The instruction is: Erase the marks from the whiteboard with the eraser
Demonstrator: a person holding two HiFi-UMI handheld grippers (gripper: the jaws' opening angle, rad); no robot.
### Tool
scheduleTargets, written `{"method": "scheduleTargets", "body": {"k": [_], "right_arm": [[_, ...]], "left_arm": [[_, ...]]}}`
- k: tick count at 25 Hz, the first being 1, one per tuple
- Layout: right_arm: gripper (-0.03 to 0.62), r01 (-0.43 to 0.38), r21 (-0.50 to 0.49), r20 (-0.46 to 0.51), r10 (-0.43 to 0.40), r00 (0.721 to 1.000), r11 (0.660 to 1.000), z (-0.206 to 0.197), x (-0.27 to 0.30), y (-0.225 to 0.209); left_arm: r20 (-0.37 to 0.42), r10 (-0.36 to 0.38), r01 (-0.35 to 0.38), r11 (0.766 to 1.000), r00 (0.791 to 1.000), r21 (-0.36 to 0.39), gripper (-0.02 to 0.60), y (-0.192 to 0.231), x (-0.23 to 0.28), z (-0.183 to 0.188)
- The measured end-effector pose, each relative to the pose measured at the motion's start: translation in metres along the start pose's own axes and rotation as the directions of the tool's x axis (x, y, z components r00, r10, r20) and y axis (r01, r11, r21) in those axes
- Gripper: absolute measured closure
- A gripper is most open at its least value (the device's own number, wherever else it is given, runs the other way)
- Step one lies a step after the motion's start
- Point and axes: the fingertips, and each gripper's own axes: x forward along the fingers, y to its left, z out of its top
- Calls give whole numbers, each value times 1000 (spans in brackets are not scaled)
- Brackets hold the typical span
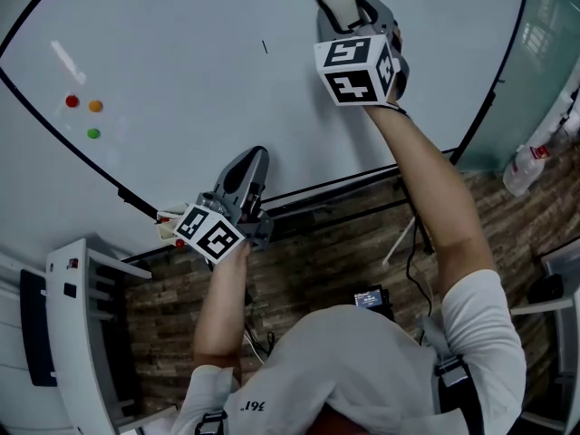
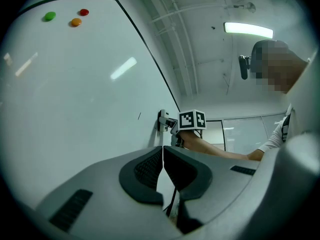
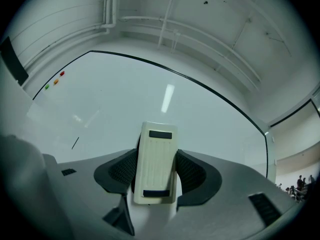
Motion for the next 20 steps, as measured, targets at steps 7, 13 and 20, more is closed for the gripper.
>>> {"method": "scheduleTargets", "body": {"k": [7, 13, 20], "right_arm": [[335, 32, -12, -25, -32, 999, 999, -20, -1, -32], [336, 68, -11, -68, -68, 995, 998, -41, -3, -59], [336, 87, -9, -57, -87, 995, 996, -42, -21, -72]], "left_arm": [[-13, -11, 11, 1000, 1000, -4, 569, -7, 13, -8], [-17, -11, 11, 1000, 1000, -3, 569, -9, 16, -11], [-11, 2, -2, 1000, 1000, 0, 569, -9, 15, -10]]}}
